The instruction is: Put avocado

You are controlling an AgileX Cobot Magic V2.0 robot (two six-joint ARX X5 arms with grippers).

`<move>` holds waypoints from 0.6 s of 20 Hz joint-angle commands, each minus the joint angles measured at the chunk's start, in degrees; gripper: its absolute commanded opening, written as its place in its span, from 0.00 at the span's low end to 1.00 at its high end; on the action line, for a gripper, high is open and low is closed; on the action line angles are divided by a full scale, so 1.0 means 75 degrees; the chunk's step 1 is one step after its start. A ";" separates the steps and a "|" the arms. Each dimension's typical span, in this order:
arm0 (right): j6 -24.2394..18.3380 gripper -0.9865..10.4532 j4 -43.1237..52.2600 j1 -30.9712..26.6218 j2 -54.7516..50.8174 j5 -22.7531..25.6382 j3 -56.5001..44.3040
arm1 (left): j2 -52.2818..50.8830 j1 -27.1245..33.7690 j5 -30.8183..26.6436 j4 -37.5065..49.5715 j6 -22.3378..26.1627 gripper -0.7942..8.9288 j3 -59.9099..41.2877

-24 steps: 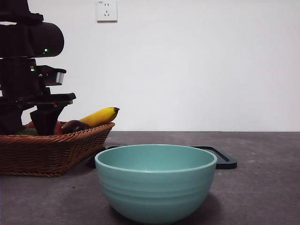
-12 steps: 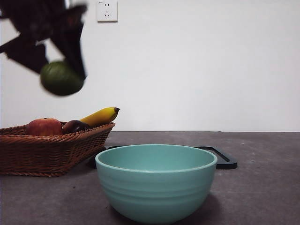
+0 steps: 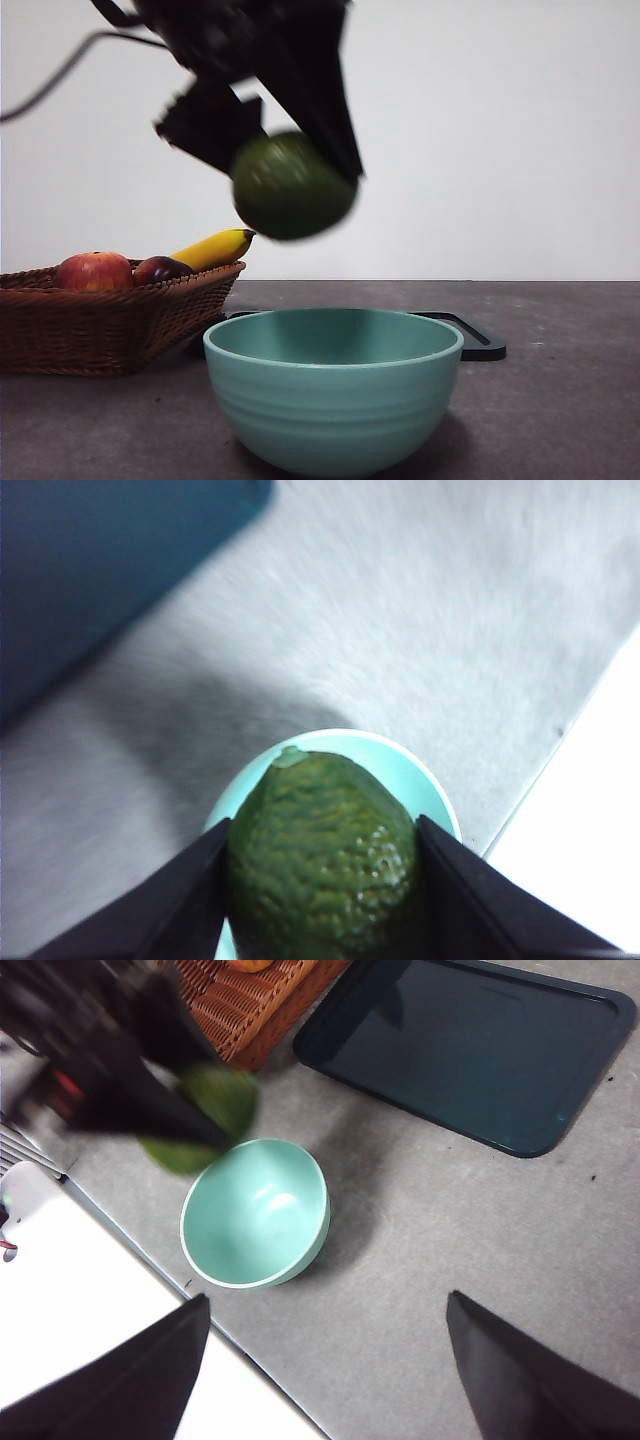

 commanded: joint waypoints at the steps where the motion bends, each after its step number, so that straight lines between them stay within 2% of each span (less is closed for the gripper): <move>1: 0.0082 0.42 0.0067 0.0032 0.0050 0.0009 0.0134 | 0.0539 -0.0289 -0.0178 0.0149 0.0201 0.30 0.0134; 5: 0.0079 0.42 0.0070 0.0032 0.0050 0.0009 0.0134 | 0.1224 -0.0580 -0.0673 0.0154 0.0391 0.30 0.0134; 12: 0.0079 0.42 0.0070 0.0032 0.0050 0.0009 0.0134 | 0.1918 -0.0816 -0.0772 0.0347 0.0408 0.30 0.0134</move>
